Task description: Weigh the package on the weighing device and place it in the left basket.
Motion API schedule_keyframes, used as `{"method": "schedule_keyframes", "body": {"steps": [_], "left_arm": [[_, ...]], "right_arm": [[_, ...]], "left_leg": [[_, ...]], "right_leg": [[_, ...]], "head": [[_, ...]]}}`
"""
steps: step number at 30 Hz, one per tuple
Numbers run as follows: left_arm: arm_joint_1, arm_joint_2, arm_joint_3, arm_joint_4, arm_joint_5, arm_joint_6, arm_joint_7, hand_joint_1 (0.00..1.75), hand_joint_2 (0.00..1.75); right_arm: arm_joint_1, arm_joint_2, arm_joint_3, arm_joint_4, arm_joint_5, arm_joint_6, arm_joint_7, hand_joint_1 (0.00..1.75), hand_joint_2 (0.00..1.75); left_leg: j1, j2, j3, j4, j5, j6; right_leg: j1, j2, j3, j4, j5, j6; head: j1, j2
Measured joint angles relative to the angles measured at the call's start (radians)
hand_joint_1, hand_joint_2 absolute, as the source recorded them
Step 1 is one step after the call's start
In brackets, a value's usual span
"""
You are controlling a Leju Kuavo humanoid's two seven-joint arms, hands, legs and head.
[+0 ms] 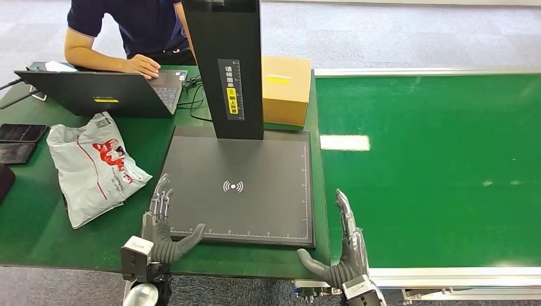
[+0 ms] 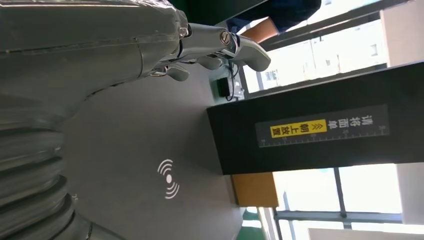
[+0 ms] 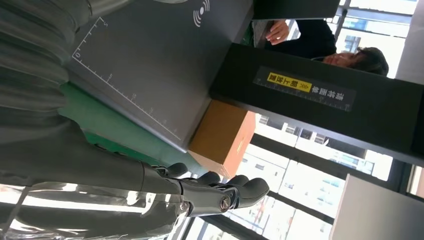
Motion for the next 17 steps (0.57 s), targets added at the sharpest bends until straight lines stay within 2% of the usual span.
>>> {"method": "schedule_keyframes", "body": {"steps": [8, 17], "left_arm": [[-0.038, 0.000, -0.050, 0.001, -0.015, 0.045, 0.000, 0.00, 1.75], [-0.043, -0.008, -0.062, 0.001, -0.039, 0.066, 0.000, 0.00, 1.75]], "right_arm": [[-0.004, 0.018, 0.010, 0.011, 0.028, -0.028, 0.000, 0.00, 1.75], [-0.004, 0.049, 0.010, 0.014, 0.074, 0.021, 0.000, 0.00, 1.75]], "left_leg": [[0.000, 0.000, 0.000, 0.000, 0.000, 0.000], [0.000, 0.000, 0.000, 0.000, 0.000, 0.000]], "right_leg": [[0.000, 0.000, 0.000, 0.000, 0.000, 0.000], [0.000, 0.000, 0.000, 0.000, 0.000, 0.000]], "head": [[0.000, 0.000], [0.000, 0.000]]}}
